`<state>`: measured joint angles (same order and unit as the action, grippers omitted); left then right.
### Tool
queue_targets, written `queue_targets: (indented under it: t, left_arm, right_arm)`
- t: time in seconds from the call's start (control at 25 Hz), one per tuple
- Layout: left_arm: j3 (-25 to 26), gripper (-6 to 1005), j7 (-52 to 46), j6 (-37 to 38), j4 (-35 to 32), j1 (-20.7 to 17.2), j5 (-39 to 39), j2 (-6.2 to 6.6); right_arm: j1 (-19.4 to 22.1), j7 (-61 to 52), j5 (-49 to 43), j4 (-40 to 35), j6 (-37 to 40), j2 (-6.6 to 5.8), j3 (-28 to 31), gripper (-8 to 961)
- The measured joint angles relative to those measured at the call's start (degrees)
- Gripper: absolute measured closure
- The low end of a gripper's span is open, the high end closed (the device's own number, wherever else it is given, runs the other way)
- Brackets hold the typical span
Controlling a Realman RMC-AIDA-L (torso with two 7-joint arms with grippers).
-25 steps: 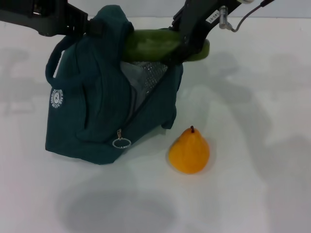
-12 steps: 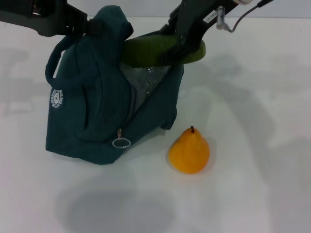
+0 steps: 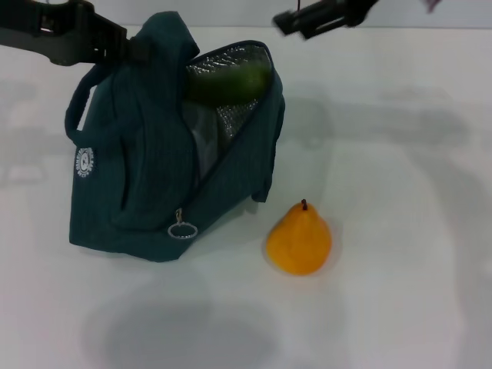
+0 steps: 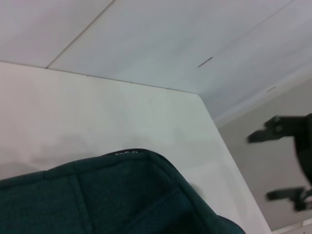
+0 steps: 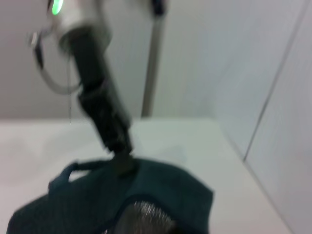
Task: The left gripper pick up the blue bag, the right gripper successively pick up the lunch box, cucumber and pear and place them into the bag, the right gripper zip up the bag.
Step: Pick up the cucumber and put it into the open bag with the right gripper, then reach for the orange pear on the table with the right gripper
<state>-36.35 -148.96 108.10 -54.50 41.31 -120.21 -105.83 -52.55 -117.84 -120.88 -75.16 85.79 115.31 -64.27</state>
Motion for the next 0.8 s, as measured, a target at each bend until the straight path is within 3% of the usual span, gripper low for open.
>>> queue_targets:
  t: [0.32, 0.6, 0.72, 0.8]
  left_arm:
    - [-0.03, 955, -0.15, 0.00, 0.00, -0.14, 0.00, 0.00]
    - [-0.03, 955, -0.20, 0.00, 0.00, -0.49, 0.00, -0.11]
    - [-0.03, 955, -0.26, 0.00, 0.00, -0.61, -0.01, -0.15]
    - [-0.04, 955, -0.27, 0.00, 0.00, -0.69, -0.01, -0.20]
  right_arm:
    - [9.46, 2.85, 11.57, -0.79, 1.73, -0.62, 9.90, 279]
    - [20.18, 4.48, 17.57, -0.47, 4.57, -0.09, 10.55, 282]
    - [24.75, 7.24, 22.45, 3.64, 7.45, 0.02, 10.25, 283]
    - [25.63, 8.76, 23.78, 5.63, 8.08, 0.03, 10.11, 284]
